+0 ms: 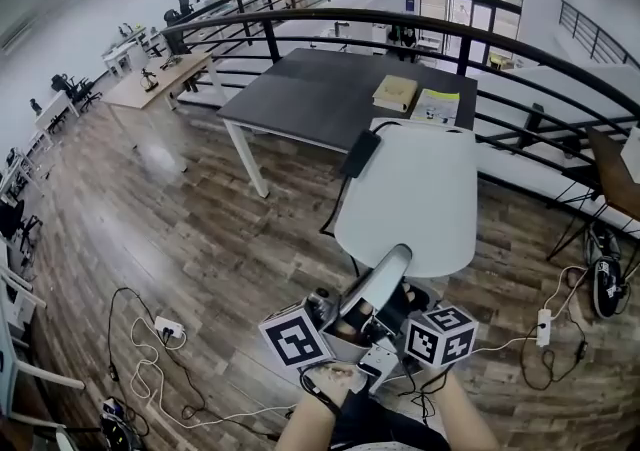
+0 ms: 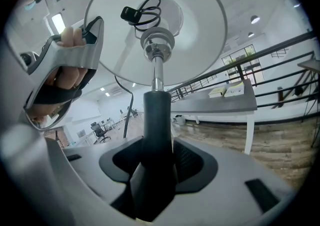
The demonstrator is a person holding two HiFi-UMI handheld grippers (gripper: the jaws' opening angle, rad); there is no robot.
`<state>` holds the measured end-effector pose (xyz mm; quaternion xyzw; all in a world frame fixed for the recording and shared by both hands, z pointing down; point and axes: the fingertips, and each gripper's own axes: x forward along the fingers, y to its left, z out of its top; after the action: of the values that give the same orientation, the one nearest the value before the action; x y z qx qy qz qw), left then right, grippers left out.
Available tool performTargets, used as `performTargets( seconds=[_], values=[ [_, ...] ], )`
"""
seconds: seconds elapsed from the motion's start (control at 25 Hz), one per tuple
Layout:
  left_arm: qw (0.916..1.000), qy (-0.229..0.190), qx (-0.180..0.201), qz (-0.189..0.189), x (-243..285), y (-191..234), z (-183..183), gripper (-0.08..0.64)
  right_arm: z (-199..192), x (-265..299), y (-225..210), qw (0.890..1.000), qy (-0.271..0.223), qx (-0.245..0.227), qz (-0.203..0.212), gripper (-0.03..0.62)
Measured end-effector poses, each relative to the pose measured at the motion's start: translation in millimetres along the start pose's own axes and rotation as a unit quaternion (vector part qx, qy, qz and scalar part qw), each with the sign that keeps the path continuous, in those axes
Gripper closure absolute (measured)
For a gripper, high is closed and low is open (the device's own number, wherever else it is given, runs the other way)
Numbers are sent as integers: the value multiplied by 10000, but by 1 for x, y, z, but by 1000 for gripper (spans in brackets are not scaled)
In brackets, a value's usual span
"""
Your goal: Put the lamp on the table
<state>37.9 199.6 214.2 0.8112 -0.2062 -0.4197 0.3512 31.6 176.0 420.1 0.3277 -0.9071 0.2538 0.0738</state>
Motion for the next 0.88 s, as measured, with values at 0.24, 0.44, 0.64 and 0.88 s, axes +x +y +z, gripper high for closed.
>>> performTargets(
  seconds=[0.24,0.44,0.64,0.88],
  values=[
    [10000,30,-38,-49,11,21,15,548,11,22,-16,10000,-39,14,-73,385],
    [9999,44,-86,-87,24,39,34,548,25,42,-28,9999,-47,3,-134,385],
    [9997,139,-144,-135,41,61,54,548,43,67,-46,9997,-101,45,-226,385],
    [9993,235,-224,-164,61,88,84,548,67,101,-64,9993,-144,111,-335,385]
  ],
)
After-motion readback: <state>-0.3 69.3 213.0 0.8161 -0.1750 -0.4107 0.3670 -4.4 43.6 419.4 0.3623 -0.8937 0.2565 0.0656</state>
